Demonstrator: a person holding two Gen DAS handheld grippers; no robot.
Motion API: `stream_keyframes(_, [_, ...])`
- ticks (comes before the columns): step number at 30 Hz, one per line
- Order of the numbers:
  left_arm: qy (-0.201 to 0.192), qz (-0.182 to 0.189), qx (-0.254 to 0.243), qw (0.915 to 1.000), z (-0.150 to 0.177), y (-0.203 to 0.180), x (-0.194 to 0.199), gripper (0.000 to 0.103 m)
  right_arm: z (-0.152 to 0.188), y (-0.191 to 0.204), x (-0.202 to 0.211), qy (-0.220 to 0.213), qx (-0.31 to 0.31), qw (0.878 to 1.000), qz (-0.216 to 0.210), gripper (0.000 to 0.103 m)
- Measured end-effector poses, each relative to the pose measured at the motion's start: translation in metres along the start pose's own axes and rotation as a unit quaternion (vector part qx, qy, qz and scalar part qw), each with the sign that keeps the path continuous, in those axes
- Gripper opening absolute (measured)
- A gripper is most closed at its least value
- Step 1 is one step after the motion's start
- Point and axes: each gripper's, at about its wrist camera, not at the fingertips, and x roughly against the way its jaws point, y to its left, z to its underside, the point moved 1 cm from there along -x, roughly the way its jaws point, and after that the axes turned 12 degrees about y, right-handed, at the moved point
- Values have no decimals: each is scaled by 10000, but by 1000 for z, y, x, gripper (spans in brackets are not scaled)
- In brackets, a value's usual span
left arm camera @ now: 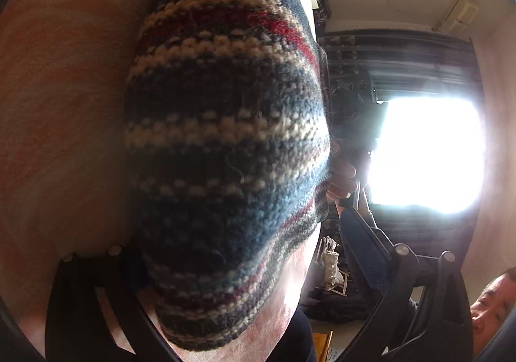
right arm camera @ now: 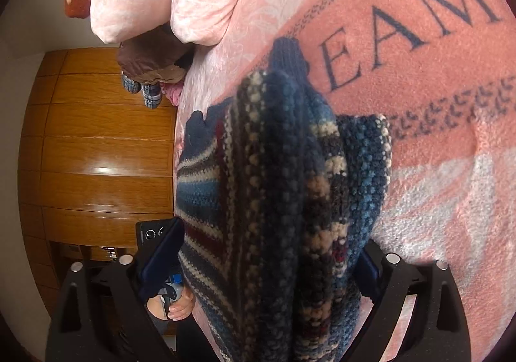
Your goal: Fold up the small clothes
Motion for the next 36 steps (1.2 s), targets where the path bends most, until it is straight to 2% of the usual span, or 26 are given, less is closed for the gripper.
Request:
stream_keyframes(2, [30, -412, 4, 9991, -2, -8, -9, 98, -2, 4, -5, 1, 45, 10000, 26, 92])
stream_keyframes(4, [32, -596, -27, 9982, -3, -13, -14, 95, -4, 7, -11, -27, 67, 10000, 65, 81])
stream_keyframes(5, [24, -619, 10, 9981, -3, -13, -15, 85, -3, 7, -13, -39, 74, 9999, 109, 77])
stream_keyframes(6, [19, -654, 86, 9978, -3, -10, -14, 66, -4, 6, -15, -40, 82, 9998, 158, 67])
stream_keyframes(7, [27, -662, 191, 9976, 0, -7, -17, 57, -3, 4, -16, -32, 82, 9998, 165, 61])
stream_keyframes(8, [52, -591, 278, 9978, 1, 0, -16, 48, -3, 4, -16, -44, 88, 9998, 158, 59])
stream_keyframes(9, [78, -526, 312, 9981, 2, 4, -15, 45, -2, 3, -16, -64, 107, 9998, 165, 56])
stream_keyframes(14, [62, -444, 292, 9986, 6, 6, -13, 37, 2, 3, -16, -239, 108, 9996, 134, 49])
stream_keyframes(18, [-40, -556, 149, 9983, 10, -16, -18, 28, 12, 3, -9, -412, 70, 9991, 0, 46])
stream_keyframes(24, [-51, -627, -62, 9980, 32, -38, 2, 26, 36, 26, 2, -547, 172, 9983, -116, 44])
stream_keyframes(30, [-103, -679, -177, 9975, 77, -60, 37, 26, 65, 69, -19, -456, 308, 9983, -195, 44])
stream_keyframes(36, [-180, -769, -106, 9968, 155, -59, 80, 26, 109, 105, -85, -159, 376, 9979, -506, 44])
